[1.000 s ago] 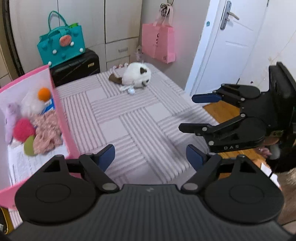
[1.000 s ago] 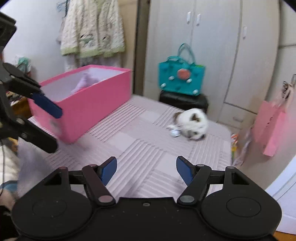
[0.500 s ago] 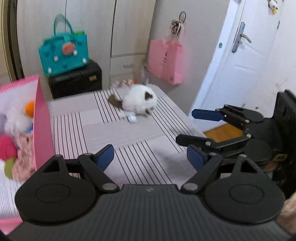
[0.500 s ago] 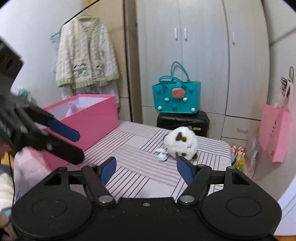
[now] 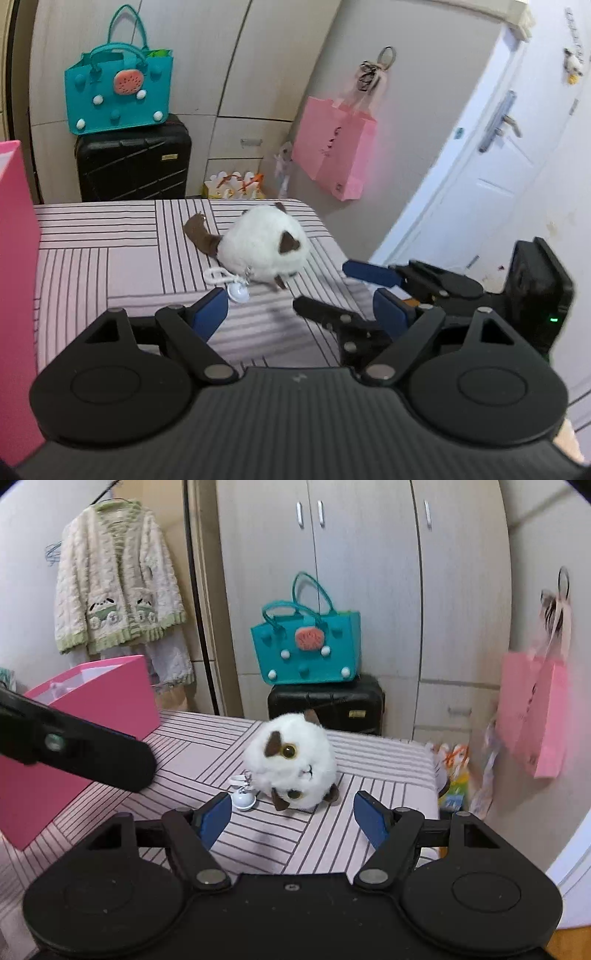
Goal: Organize soft objects
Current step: 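Close the left gripper on the white cat plush while the right gripper grasps it too, then lift the cat plush with both grippers and carry it over the pink box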
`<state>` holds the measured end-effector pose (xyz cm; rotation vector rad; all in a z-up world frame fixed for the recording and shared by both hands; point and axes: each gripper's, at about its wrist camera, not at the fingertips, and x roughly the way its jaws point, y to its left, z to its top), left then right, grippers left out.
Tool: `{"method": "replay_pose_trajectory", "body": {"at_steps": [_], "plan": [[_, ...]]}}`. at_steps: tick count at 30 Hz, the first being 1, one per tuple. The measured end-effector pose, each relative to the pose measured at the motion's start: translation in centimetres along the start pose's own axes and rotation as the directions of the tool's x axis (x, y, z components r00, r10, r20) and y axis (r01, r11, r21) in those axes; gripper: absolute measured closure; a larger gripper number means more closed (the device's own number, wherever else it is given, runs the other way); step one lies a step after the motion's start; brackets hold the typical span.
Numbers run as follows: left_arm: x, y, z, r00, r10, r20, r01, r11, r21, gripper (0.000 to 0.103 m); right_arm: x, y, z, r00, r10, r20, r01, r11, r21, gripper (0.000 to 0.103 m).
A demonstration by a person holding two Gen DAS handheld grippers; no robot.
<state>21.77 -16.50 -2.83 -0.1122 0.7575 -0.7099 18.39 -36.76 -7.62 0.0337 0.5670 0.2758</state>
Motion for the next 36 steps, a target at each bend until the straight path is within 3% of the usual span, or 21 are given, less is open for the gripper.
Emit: {"method": "replay_pose_trajectory", "body": {"at_steps": [5, 12, 18, 22, 25, 29, 33, 36], "plan": [[3.6, 0.1, 0.8, 0.992, 0.127, 0.004, -0.127, 0.990, 0.053, 0.018, 2.4, -0.8, 0.5, 0.994, 0.067, -0.084, -0.057, 0.992, 0.115, 0.026], [6.7, 0.0, 1.9, 0.998, 0.059, -0.037, -0.058, 0.997, 0.045, 0.018, 4.8, -0.6, 0.8, 0.995, 0.014, -0.100, -0.008, 0.998, 0.061, 0.026], [8.6, -1.1, 2.8, 0.982, 0.186, 0.031, -0.188, 0.971, 0.149, 0.019, 5.3, -0.6, 1.1, 0.997, 0.013, -0.075, -0.012, 1.000, 0.013, 0.026], [9.1, -0.3, 3.3, 0.991, 0.136, 0.010, -0.137, 0.985, 0.108, 0.023, 6.0, -1.2, 1.4, 0.996, 0.051, -0.074, -0.047, 0.997, 0.053, 0.026], [10.1, 0.3, 3.2, 0.989, 0.146, -0.023, -0.144, 0.986, 0.087, 0.026, 6.8, -1.4, 1.6, 0.994, 0.063, -0.092, -0.055, 0.995, 0.086, 0.026], [11.1, 2.1, 3.2, 0.992, 0.126, -0.030, -0.127, 0.992, -0.023, 0.028, 7.4, -1.6, 1.5, 0.995, 0.068, -0.074, -0.059, 0.991, 0.117, 0.026], [11.1, 3.4, 3.1, 0.997, 0.074, -0.022, -0.076, 0.993, -0.090, 0.037, 7.1, -0.8, 1.6, 0.997, 0.039, -0.064, -0.034, 0.996, 0.081, 0.040], [11.0, 3.4, 3.3, 0.999, 0.045, -0.029, -0.047, 0.994, -0.097, 0.039, 6.4, -1.0, 1.6, 0.999, 0.013, -0.052, -0.006, 0.992, 0.125, 0.044]]}}
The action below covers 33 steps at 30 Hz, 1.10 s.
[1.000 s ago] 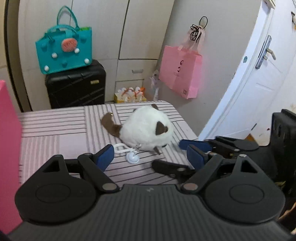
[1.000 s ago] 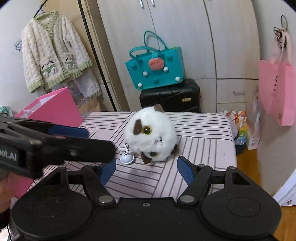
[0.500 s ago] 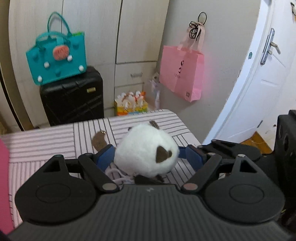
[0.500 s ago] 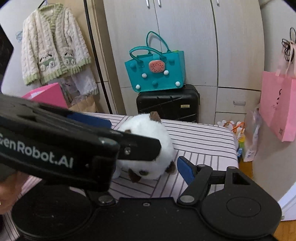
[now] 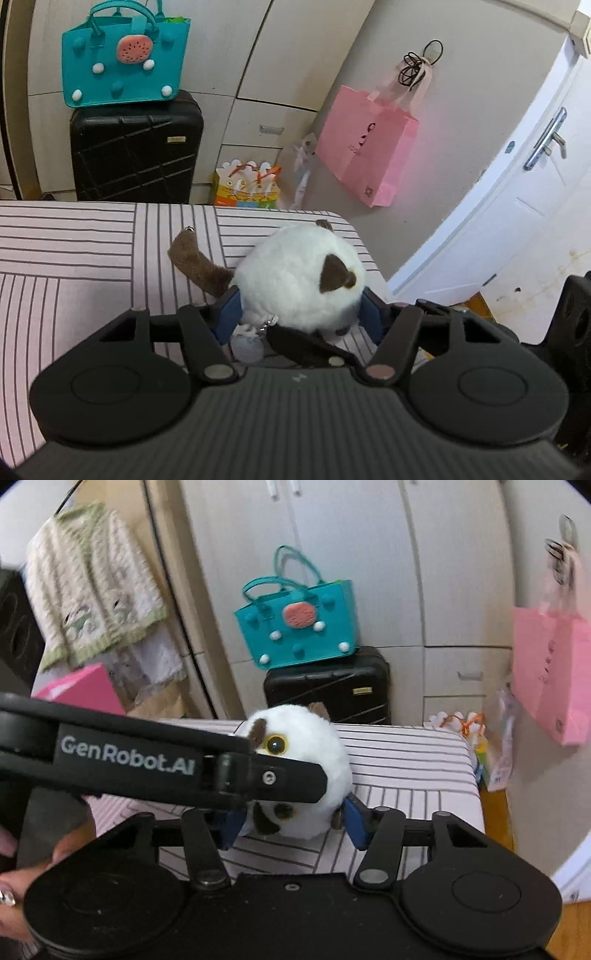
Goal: Organize soft objects
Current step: 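Lift the cat plush with both grippers and carry it over the pink box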
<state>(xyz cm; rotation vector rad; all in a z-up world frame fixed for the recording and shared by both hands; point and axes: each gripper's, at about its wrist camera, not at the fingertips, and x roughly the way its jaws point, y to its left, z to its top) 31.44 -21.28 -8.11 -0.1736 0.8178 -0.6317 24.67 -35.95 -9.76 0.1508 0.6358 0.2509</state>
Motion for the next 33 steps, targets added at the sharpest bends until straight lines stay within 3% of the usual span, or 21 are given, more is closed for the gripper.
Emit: {"method": "replay_pose_trajectory", "body": {"at_steps": [3, 9, 15, 19, 26, 33], "plan": [[-0.2, 0.0, -0.2, 1.000, -0.020, -0.010, 0.020, 1.000, -0.014, 0.041, -0.5, 0.5, -0.4, 0.999, -0.033, 0.002, 0.033, 0.999, -0.018, 0.047], [-1.4, 0.3, -0.9, 0.998, -0.060, -0.015, 0.058, 0.990, -0.130, 0.041, -2.2, 1.6, -0.6, 0.997, -0.076, 0.007, 0.076, 0.997, -0.020, 0.047], [-2.8, -0.3, -1.7, 0.994, -0.098, -0.045, 0.092, 0.989, -0.119, 0.041, -4.7, 2.5, -2.0, 0.995, -0.094, 0.017, 0.093, 0.995, 0.022, 0.047], [-4.1, -0.8, -2.8, 0.994, -0.072, -0.086, 0.063, 0.993, -0.098, 0.041, -5.6, 3.1, -3.2, 0.998, -0.068, 0.014, 0.068, 0.996, 0.054, 0.047], [-7.1, -0.9, -4.9, 0.992, -0.081, -0.097, 0.073, 0.994, -0.082, 0.041, -8.3, 6.1, -5.3, 0.994, -0.097, 0.044, 0.095, 0.995, 0.036, 0.047], [-9.8, -1.5, -7.4, 0.989, -0.113, -0.099, 0.106, 0.992, -0.067, 0.041, -10.8, 7.2, -7.3, 0.996, -0.075, 0.042, 0.071, 0.992, 0.102, 0.047]]}}
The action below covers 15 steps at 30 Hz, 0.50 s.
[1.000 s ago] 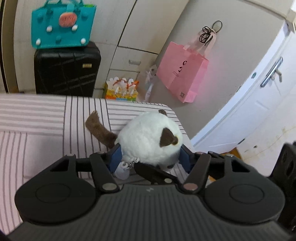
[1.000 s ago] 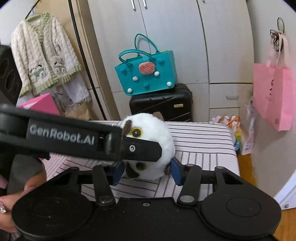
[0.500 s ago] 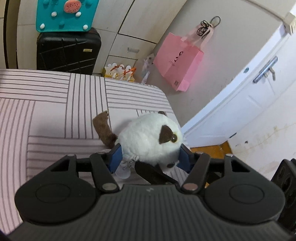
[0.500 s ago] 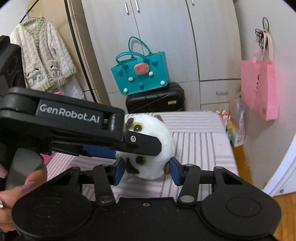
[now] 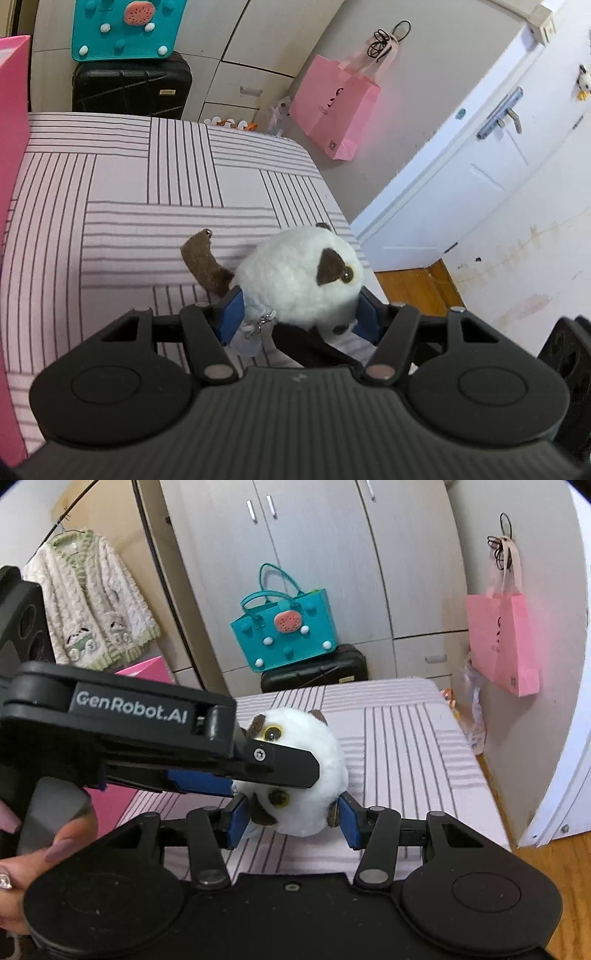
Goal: Organize soft objects
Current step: 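Lift the cat plush with both grippers and carry it over the pink box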
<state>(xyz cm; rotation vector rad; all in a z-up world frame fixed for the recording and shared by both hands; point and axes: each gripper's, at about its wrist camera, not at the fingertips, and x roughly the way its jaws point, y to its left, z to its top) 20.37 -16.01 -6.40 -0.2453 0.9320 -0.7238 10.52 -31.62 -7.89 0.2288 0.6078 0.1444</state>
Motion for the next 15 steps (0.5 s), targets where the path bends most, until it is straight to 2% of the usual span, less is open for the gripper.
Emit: {"method": "replay_pose_trajectory", "body": {"at_steps": [6, 11, 15], "plan": [[-1.9, -0.4, -2.2, 1.000, 0.003, 0.027, -0.004, 1.000, 0.015, 0.041, -1.6, 0.9, -1.1, 1.000, 0.029, -0.004, -0.028, 0.998, 0.053, 0.047], [-4.3, -1.0, -4.6, 0.995, 0.042, 0.095, -0.047, 0.997, 0.057, 0.041, -2.5, 2.8, -1.7, 0.999, 0.040, -0.008, -0.040, 0.999, 0.014, 0.047], [-6.1, -1.1, -4.9, 0.988, 0.069, 0.138, -0.078, 0.995, 0.062, 0.041, -3.1, 4.8, -1.1, 0.999, 0.036, 0.000, -0.036, 0.999, -0.025, 0.047]]}}
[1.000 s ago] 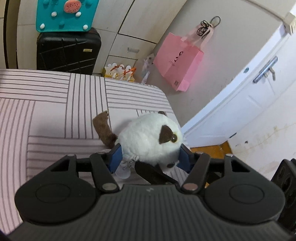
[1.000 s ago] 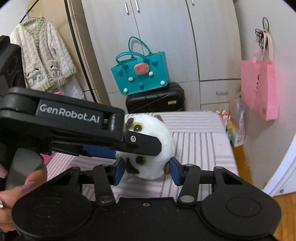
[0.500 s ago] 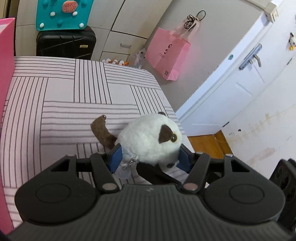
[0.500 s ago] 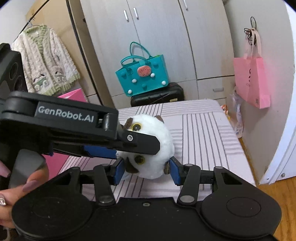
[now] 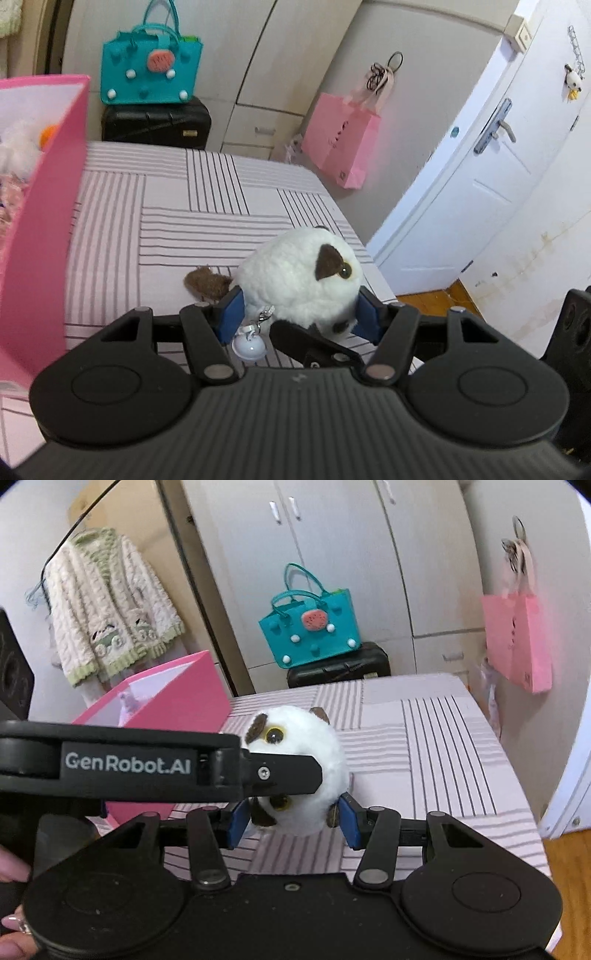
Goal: Organize soft objects
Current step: 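Lift the cat plush with both grippers and carry it over the pink box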
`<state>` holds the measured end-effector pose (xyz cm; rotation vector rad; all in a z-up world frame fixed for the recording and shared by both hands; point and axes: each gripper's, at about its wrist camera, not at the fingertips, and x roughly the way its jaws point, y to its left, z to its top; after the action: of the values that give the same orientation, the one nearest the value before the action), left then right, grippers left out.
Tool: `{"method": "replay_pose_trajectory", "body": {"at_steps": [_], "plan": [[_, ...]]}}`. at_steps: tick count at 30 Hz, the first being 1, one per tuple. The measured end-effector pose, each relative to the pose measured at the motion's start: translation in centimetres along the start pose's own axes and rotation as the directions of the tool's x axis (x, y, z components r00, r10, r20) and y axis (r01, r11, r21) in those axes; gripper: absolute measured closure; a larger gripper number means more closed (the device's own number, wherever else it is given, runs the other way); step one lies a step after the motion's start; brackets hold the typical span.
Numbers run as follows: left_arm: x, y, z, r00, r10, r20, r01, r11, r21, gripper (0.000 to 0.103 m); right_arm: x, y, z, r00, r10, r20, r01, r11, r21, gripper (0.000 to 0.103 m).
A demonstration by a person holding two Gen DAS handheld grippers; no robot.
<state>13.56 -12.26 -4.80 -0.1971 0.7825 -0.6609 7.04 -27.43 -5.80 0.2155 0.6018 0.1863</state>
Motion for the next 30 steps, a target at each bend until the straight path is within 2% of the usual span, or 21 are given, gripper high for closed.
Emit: {"method": "replay_pose_trajectory", "body": {"at_steps": [3, 11, 18, 25, 28, 30], "plan": [[-1.6, 0.2, 0.1, 1.000, 0.002, 0.025, -0.002, 1.000, -0.001, 0.041, -0.8, 1.3, 0.2, 1.000, 0.006, 0.004, -0.006, 1.000, -0.023, 0.047], [-5.1, 0.9, -0.4, 1.000, -0.011, 0.028, 0.011, 1.000, 0.000, 0.041, -2.8, 3.9, -0.1, 0.999, 0.040, -0.001, -0.040, 0.997, -0.061, 0.047], [-8.3, 2.1, -1.5, 0.999, -0.036, 0.036, 0.036, 0.999, -0.005, 0.041, -4.5, 6.4, -0.1, 0.996, 0.080, -0.044, -0.085, 0.987, -0.134, 0.047], [-12.1, 3.7, -2.6, 0.997, -0.064, 0.032, 0.064, 0.998, -0.022, 0.041, -6.1, 9.0, 0.3, 0.982, 0.146, -0.120, -0.170, 0.958, -0.229, 0.048], [-13.8, 4.1, -3.1, 0.998, -0.056, 0.003, 0.056, 0.997, -0.052, 0.041, -6.6, 10.1, 0.1, 0.969, 0.191, -0.157, -0.223, 0.950, -0.220, 0.048], [-15.0, 4.2, -3.5, 0.999, -0.035, -0.010, 0.035, 0.999, -0.033, 0.041, -6.7, 10.6, 0.0, 0.958, 0.230, -0.174, -0.263, 0.944, -0.200, 0.048]]}}
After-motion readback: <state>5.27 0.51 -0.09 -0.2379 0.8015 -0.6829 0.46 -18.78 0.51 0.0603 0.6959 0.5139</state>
